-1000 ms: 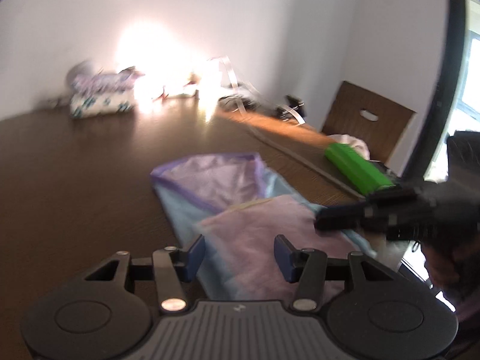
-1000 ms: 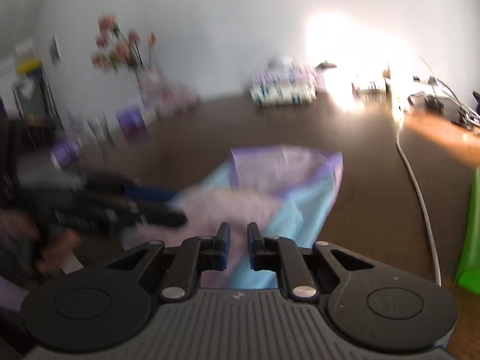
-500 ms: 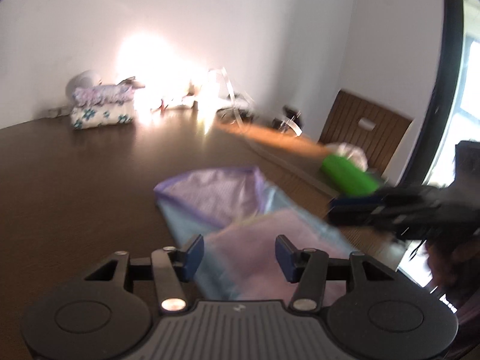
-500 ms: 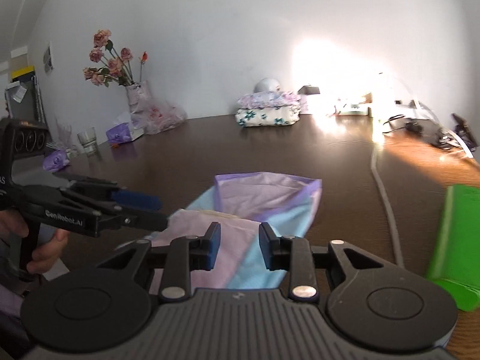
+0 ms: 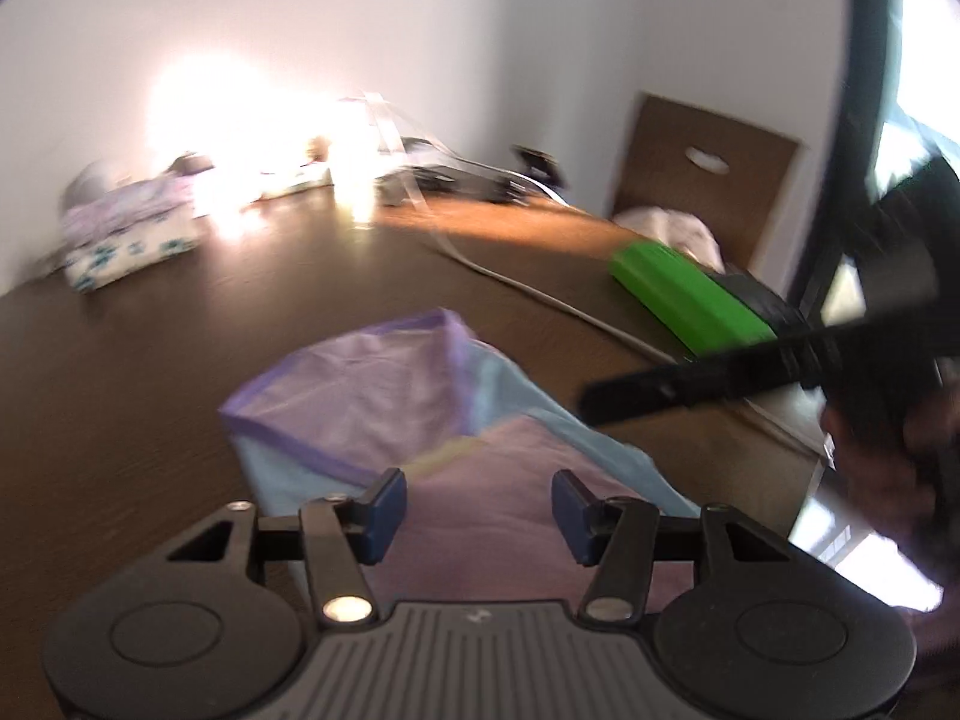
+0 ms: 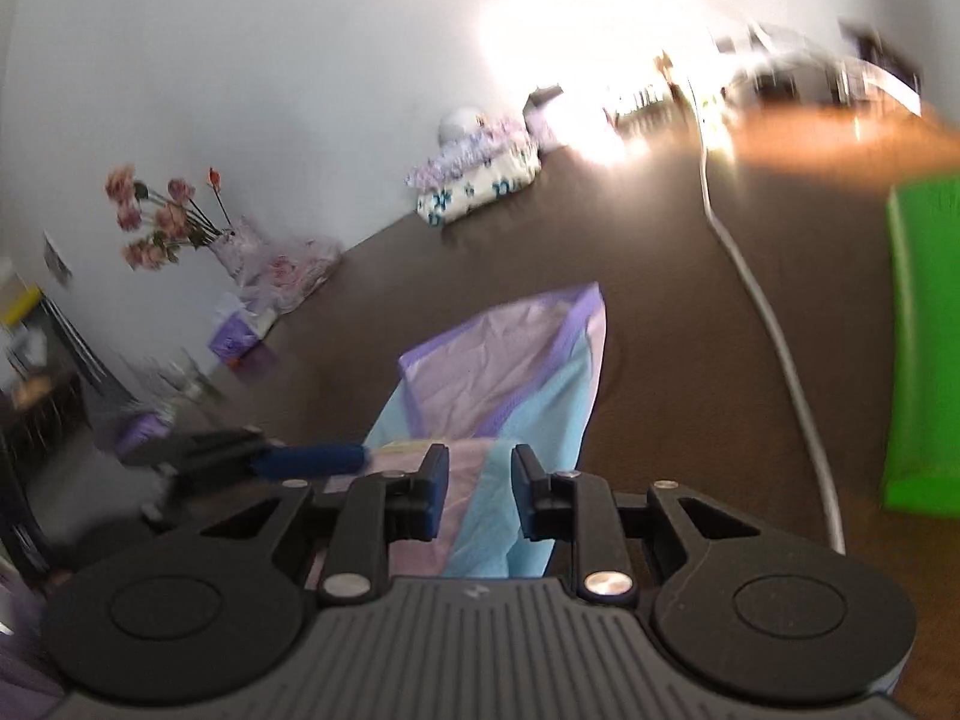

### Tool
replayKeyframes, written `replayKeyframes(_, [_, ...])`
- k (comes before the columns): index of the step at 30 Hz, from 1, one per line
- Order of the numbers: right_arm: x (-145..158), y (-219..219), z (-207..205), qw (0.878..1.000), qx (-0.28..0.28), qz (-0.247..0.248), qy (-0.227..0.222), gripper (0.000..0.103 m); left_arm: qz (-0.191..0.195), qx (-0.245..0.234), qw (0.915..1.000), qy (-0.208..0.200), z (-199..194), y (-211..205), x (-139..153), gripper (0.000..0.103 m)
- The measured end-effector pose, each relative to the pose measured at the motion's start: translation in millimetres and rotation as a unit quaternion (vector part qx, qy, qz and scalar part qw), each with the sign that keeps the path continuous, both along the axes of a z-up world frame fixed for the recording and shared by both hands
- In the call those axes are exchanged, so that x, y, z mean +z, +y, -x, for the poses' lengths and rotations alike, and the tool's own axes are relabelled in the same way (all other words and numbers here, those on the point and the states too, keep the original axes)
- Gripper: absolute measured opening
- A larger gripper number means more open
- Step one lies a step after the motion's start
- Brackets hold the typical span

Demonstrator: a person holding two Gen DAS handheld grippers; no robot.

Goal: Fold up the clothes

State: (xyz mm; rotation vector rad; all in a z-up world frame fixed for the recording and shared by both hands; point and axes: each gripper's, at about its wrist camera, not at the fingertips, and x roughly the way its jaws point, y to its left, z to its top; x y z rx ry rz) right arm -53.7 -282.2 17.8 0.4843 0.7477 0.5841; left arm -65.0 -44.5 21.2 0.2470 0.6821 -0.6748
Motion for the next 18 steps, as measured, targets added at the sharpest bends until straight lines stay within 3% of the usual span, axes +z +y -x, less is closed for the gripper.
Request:
replayKeyframes(7, [-23, 3, -13, 0.997, 0.013, -0.052, 0.063, 0.023, 0.002, -0.005, 1.0000, 0.003, 1, 4, -11, 0.054])
replayKeyframes(9, [-26, 5, -17, 0.996, 0.007, -0.065, 0.067, 0.010, 0.002, -0.006, 1.0000, 0.006, 1, 5, -12, 0.054])
replayKeyframes(11, [-30, 3, -22, 0.995, -0.010, -0.065, 0.072, 0.005, -0.004, -0.009, 1.0000, 0.002, 2, 3, -12, 0.054])
replayKeyframes(14, [-32, 2, -22, 0.995, -0.015, -0.073, 0.068, 0.004, -0.001, -0.006, 1.0000, 0.005, 2, 3, -12, 0.054])
replayKeyframes(18, [-25, 3, -18, 0.997, -0.040, -0.050, 0.035, 0.001, 0.001, -0.002, 1.0000, 0.008, 2, 2, -11, 0.055])
